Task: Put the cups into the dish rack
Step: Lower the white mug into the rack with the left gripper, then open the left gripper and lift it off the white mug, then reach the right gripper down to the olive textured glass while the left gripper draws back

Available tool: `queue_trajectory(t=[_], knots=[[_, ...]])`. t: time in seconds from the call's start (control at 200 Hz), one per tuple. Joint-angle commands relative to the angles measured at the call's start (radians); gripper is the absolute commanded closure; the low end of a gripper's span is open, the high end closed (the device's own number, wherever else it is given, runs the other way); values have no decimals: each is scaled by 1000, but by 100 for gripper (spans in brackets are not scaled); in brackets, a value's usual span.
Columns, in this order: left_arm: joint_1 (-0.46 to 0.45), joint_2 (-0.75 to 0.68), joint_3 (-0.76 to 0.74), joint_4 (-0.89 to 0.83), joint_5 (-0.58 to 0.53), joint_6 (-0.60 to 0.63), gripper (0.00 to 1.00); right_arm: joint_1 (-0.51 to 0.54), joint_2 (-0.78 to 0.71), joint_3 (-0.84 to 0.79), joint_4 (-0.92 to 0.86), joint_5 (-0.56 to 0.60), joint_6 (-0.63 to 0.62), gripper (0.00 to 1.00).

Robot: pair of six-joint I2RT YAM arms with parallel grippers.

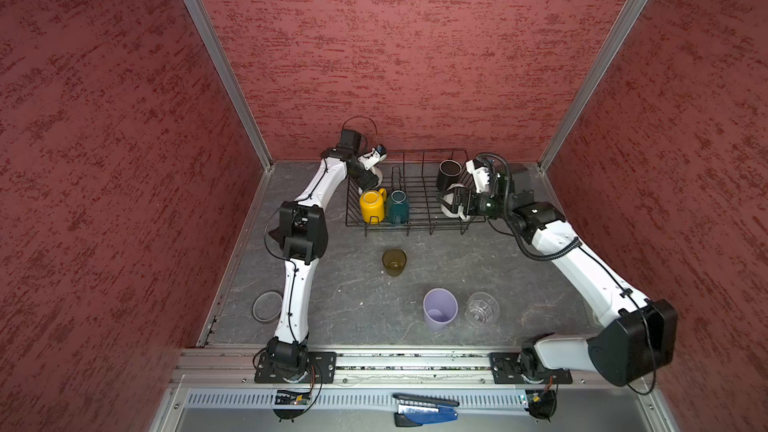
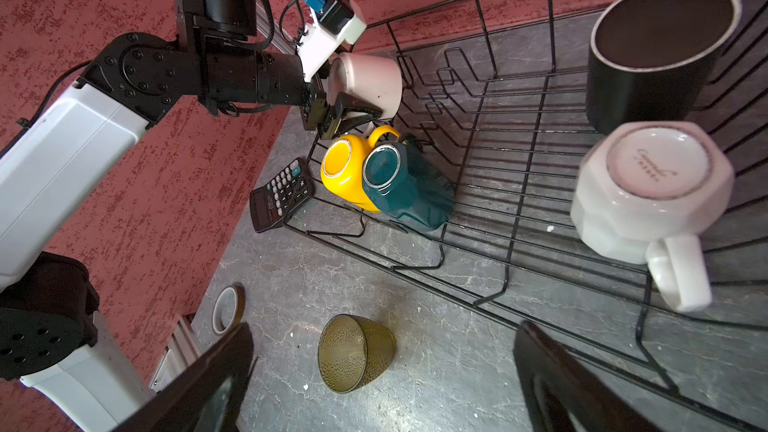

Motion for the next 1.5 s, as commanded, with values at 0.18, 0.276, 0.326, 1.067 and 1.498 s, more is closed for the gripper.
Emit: queue_trajectory(t=[0.18,0.276,0.326,1.067,1.498], knots=[[-18,23,44,45,-65,22,35,-6,-1,-13,42,-30,21,1],[-17,28,44,52,-77,9,26,-7,2,-16,46,-35,25,1],[-17,28,45,52,-77,9,24,-7,4,-16,48,-37,26,1],[12,-88,-4,219,-42,-145,0,-5,48,32,-23,5,-22,5],[24,-527,-326,502,-18,-501,0,169,94,83,-258,152,-154,28]])
